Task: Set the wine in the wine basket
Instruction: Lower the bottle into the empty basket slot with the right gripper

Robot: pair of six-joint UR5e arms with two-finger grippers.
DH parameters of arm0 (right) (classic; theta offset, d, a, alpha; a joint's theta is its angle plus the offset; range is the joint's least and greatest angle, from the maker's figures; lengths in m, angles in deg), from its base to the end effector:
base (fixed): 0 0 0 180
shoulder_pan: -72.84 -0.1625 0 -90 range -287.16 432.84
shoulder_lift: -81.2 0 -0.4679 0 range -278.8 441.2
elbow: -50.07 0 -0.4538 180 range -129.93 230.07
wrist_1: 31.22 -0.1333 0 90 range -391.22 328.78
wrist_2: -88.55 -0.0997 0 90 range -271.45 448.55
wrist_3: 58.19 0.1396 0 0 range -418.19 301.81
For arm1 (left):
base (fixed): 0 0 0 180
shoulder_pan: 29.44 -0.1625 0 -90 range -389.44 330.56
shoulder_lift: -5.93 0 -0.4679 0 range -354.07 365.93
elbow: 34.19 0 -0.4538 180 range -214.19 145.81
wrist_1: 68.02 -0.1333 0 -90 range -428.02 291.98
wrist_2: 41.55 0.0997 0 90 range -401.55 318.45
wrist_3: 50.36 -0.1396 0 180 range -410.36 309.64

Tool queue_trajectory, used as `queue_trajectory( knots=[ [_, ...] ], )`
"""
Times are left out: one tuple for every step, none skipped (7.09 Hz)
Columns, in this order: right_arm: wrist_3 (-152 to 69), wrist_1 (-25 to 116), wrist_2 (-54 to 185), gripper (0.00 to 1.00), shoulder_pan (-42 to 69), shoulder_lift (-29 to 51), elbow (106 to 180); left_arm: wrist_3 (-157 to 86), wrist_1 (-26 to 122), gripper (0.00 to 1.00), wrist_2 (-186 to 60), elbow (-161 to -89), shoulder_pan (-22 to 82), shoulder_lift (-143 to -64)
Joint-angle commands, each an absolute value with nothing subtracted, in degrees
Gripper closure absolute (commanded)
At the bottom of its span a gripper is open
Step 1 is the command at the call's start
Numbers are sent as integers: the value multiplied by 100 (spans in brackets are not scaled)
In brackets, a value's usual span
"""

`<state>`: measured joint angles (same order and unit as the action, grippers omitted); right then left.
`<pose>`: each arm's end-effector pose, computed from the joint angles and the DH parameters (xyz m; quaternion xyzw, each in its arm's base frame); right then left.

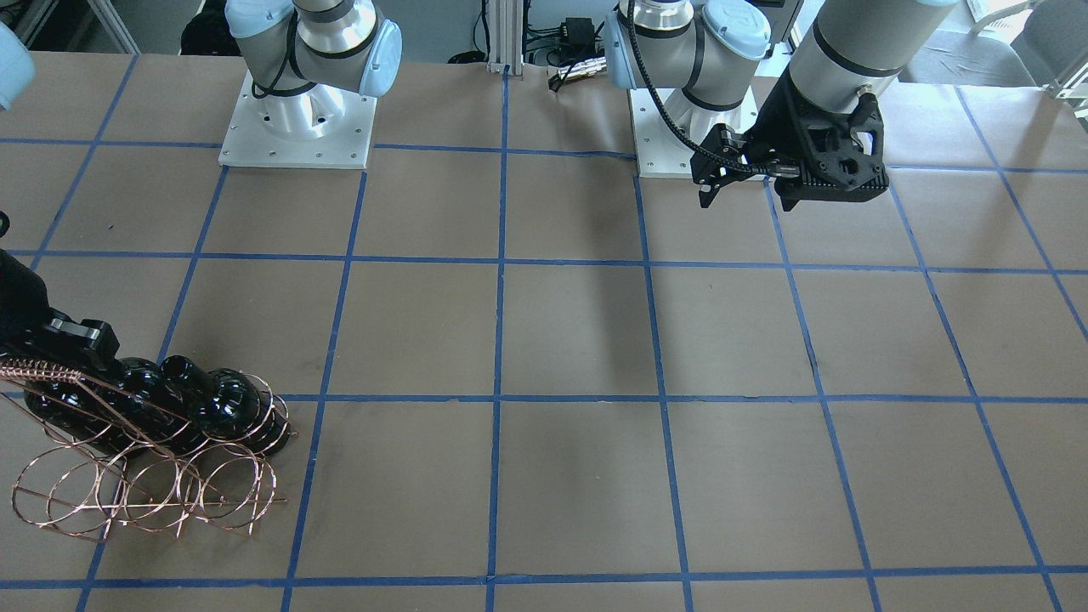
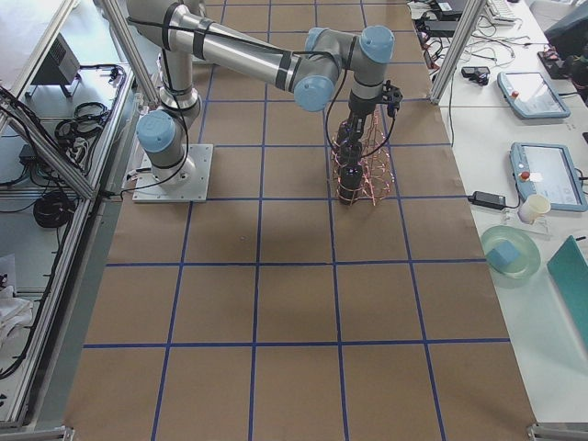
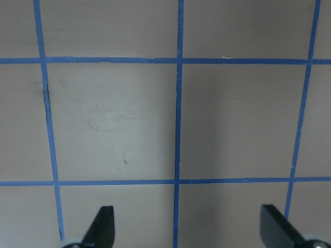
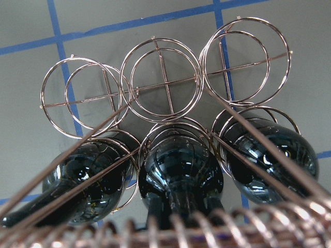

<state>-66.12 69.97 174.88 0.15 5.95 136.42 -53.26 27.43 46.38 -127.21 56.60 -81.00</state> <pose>-0.0619 -0.6766 0.3885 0.0817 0.9961 -0.0078 0.0311 -0.1025 -0.5232 0.4819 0.0101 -0.9987 -0.0459 0.0208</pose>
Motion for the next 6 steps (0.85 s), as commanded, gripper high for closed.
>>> queue_trajectory(
  knots=[
    [-6584,7021,17512,1,15,579,13665,-5318,2743,0,4617,-12718,5678,-8100],
    [-6601,6942,17660,0,15,526,13604,-5318,2743,0,4608,-12726,5678,-8108],
    [-6601,6889,17705,0,7,395,13464,-5318,2743,0,4608,-12718,5678,-8109],
    [-6584,6532,17706,0,-72,177,13271,-5326,2735,0,4626,-12718,5678,-8109],
    [-6505,6276,17723,0,-273,-43,13165,-5326,2735,0,4634,-12718,5678,-8109],
    [-5947,6082,17732,0,-631,-246,13164,-5326,2708,0,4643,-12718,5678,-8109]
  ],
)
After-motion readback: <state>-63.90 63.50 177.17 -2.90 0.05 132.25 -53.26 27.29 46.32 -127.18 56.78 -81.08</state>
